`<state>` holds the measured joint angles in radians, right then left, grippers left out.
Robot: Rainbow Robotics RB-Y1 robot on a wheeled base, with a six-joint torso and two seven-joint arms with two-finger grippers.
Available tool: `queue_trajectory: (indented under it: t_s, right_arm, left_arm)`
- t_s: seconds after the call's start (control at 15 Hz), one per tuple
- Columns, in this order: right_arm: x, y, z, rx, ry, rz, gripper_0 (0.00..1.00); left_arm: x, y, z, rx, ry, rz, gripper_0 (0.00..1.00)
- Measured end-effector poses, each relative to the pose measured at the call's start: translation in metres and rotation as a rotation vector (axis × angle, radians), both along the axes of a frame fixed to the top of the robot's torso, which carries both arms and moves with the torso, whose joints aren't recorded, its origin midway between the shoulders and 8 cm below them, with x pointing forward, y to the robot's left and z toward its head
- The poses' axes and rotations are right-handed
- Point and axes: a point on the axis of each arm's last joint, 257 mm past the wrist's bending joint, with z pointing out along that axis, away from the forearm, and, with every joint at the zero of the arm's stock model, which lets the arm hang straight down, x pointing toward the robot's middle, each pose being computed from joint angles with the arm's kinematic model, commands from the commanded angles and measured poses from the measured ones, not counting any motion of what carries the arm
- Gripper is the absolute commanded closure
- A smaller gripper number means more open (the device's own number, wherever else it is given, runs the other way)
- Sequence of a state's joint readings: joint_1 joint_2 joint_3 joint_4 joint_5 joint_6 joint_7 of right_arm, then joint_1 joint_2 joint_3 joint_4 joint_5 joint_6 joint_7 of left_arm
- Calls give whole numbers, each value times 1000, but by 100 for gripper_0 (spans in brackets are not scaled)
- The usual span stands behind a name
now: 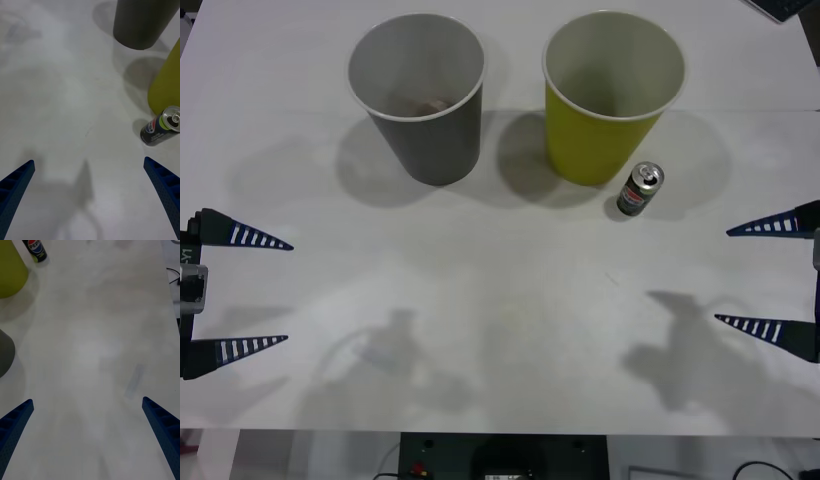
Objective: Put the can into the green bin and the plastic bottle into the gray bin
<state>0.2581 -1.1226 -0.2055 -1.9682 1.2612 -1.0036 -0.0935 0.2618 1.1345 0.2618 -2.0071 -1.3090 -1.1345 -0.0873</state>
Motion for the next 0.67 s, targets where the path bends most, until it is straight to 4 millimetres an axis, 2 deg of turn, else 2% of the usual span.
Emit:
queue_trajectory:
  t_s: [0.67]
  right_arm:
    - [19, 35, -24, 135, -25, -160, 0]
  left_arm:
    - [0, 0, 0, 0, 0, 0, 0]
